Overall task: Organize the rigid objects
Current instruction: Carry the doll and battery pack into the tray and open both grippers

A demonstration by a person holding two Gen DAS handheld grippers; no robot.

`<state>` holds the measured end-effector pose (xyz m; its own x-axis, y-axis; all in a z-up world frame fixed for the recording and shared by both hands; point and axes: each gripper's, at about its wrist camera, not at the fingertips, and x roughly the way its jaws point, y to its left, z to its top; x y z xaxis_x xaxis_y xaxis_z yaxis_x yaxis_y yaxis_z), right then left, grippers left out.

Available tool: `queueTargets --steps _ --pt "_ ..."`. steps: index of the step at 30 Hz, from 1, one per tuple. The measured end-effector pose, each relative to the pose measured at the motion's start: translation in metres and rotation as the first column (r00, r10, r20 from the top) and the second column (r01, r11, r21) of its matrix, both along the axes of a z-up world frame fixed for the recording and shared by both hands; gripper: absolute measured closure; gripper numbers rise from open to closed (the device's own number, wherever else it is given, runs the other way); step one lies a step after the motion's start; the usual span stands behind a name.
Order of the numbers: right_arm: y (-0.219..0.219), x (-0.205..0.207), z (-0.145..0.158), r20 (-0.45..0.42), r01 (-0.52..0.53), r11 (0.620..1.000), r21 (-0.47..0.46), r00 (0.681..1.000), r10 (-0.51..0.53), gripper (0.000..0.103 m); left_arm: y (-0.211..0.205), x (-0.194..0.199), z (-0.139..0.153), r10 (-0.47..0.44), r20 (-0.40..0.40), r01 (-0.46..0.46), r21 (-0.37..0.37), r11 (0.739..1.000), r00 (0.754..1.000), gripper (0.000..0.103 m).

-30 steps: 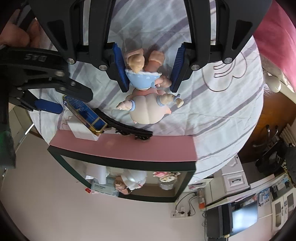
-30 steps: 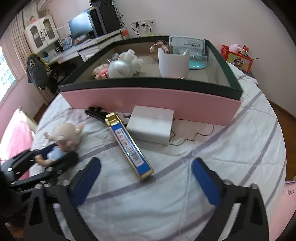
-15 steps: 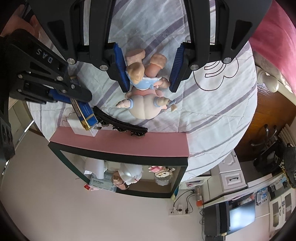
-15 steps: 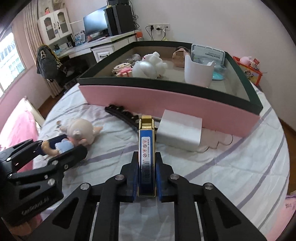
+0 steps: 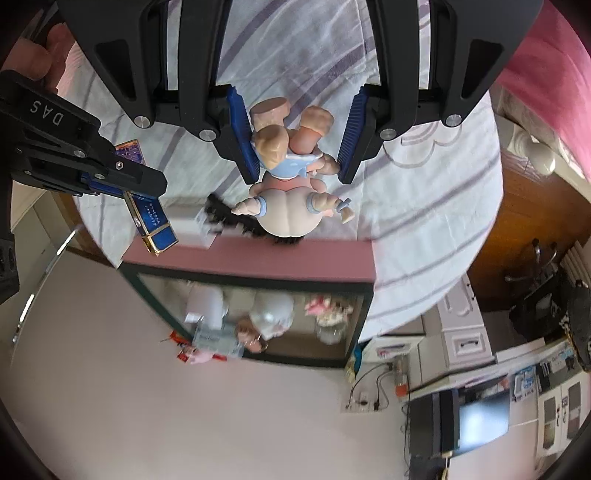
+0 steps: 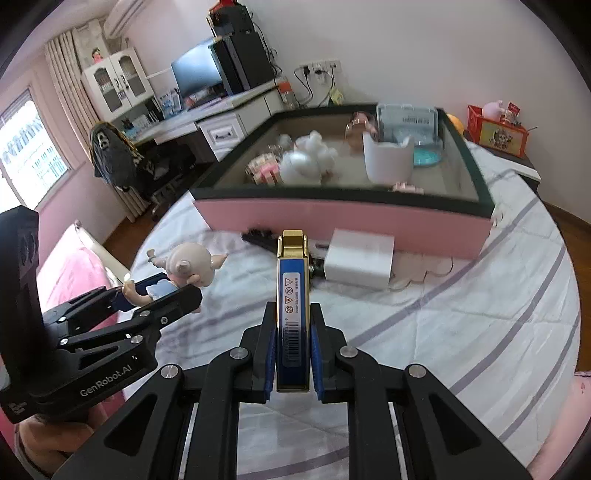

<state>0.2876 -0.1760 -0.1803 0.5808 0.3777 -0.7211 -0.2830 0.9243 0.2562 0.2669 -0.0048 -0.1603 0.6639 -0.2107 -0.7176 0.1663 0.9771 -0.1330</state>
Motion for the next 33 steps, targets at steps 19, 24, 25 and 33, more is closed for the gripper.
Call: queueTargets --steps 19,24,25,33 --pt "-0.037 0.094 0.080 0.117 0.071 0.997 -0.001 0.991 -0.070 0.087 -0.017 0.100 0.086 -0.031 0.157 0.038 -0.039 0.999 0.987 0.058" --pt "-0.033 0.138 0.070 0.079 0.075 0.997 0.005 0.994 -0.076 0.087 -0.027 0.146 0.079 -0.037 0.139 0.040 -0.022 0.999 0.990 0.058" --pt "-0.031 0.145 0.067 0.075 0.077 0.997 0.002 0.994 -0.077 0.087 -0.028 0.155 0.075 -0.038 0.130 0.040 -0.018 0.999 0.991 0.058" --pt "-0.021 0.201 0.035 0.002 0.081 0.997 -0.003 0.997 -0.081 0.087 -0.036 0.209 0.034 -0.033 0.033 0.033 0.002 0.999 0.999 0.058"
